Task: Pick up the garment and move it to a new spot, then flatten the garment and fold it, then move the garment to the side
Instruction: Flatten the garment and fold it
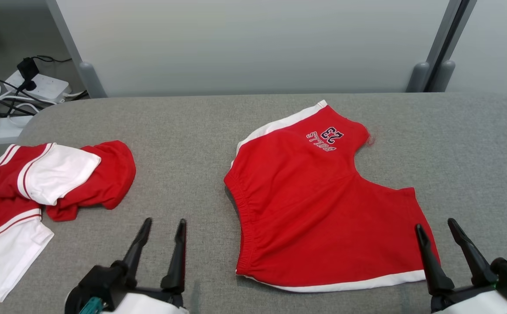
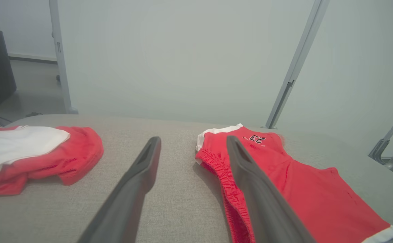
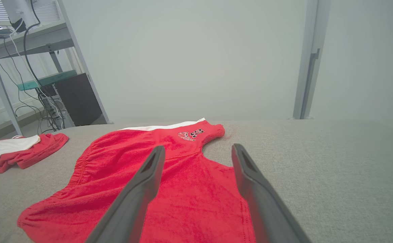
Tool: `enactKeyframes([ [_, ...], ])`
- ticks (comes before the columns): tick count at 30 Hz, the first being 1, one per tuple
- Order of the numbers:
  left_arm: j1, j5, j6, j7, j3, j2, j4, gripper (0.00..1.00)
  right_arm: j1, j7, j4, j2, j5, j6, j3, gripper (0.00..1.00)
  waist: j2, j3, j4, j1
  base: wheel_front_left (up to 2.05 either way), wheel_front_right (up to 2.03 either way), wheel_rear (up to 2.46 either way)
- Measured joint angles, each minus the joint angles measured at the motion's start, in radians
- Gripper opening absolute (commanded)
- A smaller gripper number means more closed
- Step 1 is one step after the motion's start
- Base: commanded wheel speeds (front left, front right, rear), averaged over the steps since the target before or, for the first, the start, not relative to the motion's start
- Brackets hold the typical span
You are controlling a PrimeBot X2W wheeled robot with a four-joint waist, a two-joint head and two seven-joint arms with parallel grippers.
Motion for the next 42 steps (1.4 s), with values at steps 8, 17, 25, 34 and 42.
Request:
enactKeyframes([
  [8,0.155,0.06,-0.025,0.0,0.106,-0.045,-0.044,1.0,0.095,-0.001,-0.044,0.026,0.0,0.0,-0.049,1.0,0.0,-0.032,-0.001,0.0001,0.0,0.0,0.0],
  [17,0.24,0.159,-0.098,0.0,0.202,-0.096,-0.023,1.0,0.158,-0.001,-0.051,0.032,0.015,0.0,-0.081,1.0,0.0,-0.061,0.001,0.0,0.0,0.0,0.0],
  [25,0.248,0.226,-0.128,0.0,0.202,-0.117,0.021,1.0,0.16,-0.001,-0.051,0.031,0.018,0.0,-0.081,1.0,0.0,-0.056,-0.005,0.0,0.0,0.0,0.0],
  [34,0.246,0.268,-0.169,0.0,0.208,-0.118,0.051,1.0,0.16,-0.001,-0.051,0.03,0.019,0.0,-0.08,1.0,0.0,-0.042,-0.007,0.0,0.0,0.0,0.0],
  [42,0.144,0.367,-0.267,0.01,0.093,-0.071,0.145,1.0,0.155,-0.001,-0.055,0.03,0.021,0.0,-0.075,1.0,0.0,-0.003,-0.004,0.0,0.0,0.0,0.0],
])
